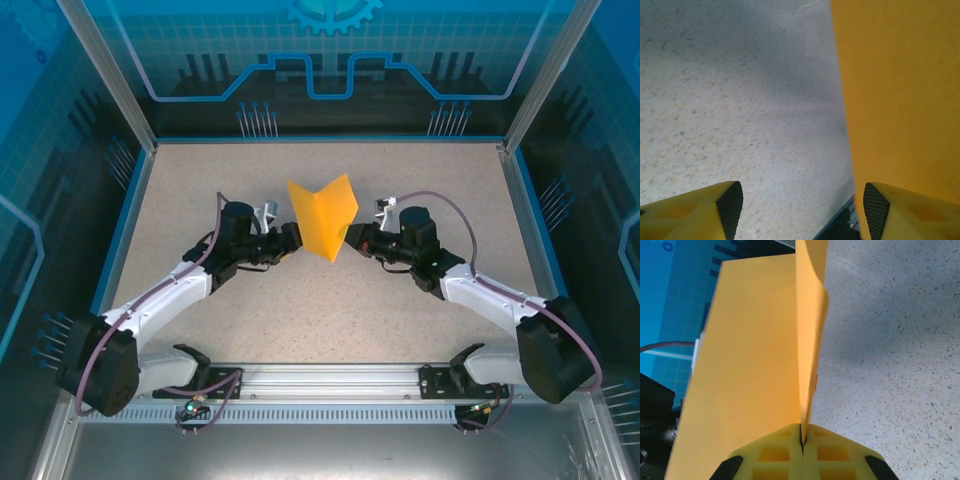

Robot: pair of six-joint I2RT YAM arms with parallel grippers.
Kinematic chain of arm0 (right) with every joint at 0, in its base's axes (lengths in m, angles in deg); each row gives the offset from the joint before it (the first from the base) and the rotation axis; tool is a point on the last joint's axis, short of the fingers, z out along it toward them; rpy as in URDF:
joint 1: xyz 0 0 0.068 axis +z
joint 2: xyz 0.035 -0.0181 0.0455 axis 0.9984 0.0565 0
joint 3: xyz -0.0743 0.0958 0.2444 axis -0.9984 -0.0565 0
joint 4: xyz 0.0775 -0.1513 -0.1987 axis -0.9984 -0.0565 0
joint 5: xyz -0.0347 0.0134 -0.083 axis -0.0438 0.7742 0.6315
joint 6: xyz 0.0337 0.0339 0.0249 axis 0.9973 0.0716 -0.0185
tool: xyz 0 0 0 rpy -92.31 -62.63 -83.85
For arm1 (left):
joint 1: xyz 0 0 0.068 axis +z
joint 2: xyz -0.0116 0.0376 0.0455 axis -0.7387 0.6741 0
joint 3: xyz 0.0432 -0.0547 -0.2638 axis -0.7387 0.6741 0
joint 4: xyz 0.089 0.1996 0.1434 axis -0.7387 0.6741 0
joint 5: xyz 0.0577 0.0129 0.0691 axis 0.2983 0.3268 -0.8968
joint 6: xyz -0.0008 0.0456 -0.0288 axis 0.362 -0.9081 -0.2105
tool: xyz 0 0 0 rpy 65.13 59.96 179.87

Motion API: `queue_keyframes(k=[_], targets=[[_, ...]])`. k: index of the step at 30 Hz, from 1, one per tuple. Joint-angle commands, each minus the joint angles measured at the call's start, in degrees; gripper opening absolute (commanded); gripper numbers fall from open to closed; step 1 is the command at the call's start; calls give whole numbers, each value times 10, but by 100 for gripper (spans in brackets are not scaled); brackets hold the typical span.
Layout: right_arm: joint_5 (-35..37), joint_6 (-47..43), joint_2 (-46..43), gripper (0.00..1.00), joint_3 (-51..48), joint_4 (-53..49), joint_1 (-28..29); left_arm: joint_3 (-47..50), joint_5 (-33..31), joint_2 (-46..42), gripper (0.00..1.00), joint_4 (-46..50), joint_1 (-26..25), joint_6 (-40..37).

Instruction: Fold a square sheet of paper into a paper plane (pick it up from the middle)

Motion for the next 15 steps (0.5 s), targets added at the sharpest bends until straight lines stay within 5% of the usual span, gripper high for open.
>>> queue_keyframes(k=[1, 15], targets=[[-20, 27, 12, 3, -12, 51, -6, -27, 24, 22, 69, -40, -11, 15], [-35, 90, 32, 3, -15, 138, -6, -53, 55, 75, 68, -144, -31, 70]])
